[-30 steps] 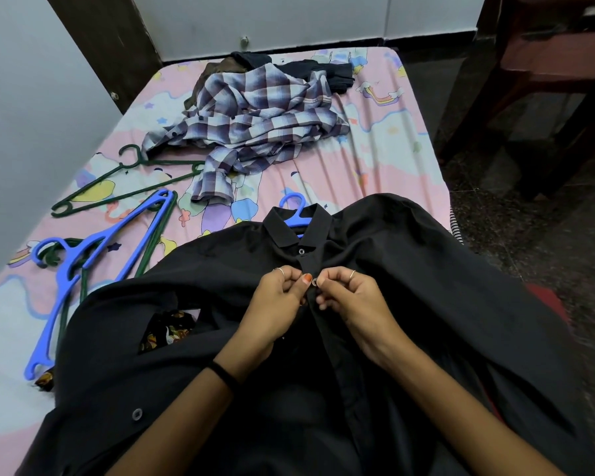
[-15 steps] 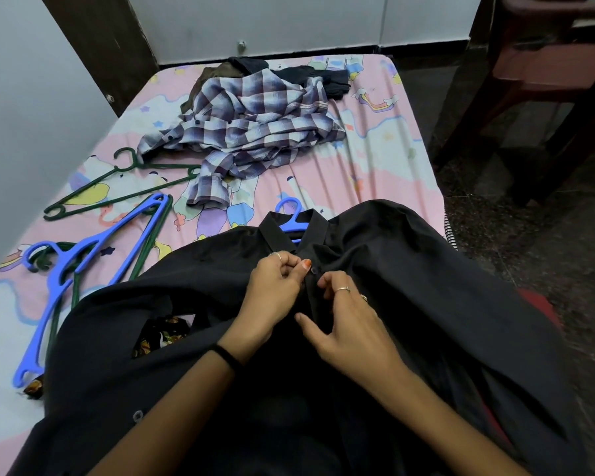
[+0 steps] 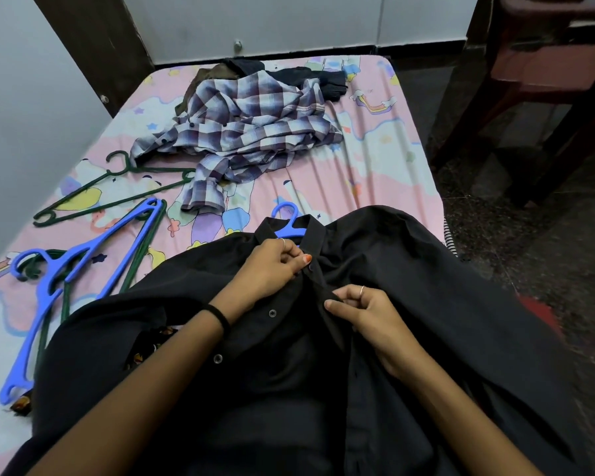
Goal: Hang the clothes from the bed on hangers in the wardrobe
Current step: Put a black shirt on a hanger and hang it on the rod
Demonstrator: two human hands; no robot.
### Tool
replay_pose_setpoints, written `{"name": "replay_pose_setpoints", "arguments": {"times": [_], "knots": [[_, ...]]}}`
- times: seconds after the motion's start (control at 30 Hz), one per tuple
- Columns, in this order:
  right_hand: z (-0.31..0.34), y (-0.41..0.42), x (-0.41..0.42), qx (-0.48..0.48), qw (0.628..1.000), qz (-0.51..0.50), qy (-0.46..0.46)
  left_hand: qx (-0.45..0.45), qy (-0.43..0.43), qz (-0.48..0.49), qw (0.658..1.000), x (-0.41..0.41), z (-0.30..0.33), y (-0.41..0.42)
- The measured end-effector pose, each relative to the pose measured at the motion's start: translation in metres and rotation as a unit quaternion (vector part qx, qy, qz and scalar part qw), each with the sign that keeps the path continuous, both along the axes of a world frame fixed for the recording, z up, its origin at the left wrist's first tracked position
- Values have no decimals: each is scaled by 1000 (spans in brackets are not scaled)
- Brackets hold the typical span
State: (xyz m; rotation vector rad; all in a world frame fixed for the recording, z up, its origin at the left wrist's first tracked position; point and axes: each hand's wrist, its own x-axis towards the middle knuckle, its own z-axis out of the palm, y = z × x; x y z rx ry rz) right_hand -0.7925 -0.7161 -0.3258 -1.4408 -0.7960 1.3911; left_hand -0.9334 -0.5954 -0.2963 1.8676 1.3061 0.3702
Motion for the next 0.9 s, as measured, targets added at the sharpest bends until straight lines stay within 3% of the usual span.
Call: {"name": "replay_pose_setpoints", "arguments": {"times": [0.23,0.37,0.57,0.77,0.9], "knots": [[-2,1,-4,4,996,-23,86,-2,-20,17,1000,-7,-5,-3],[1,-1,-4,18,994,-24,108,106,10,18,994,-15,5,-18],[2,-4,-1,24,993,-26,109,319,119,-95,935,-47,12,-42],[4,-9,-1,11,996,16,89,396,166,-270,862,-80,-1,-43],[8,-12,-1,17,995,19,94,380,174,-278,865,-89,-11,-42]]}}
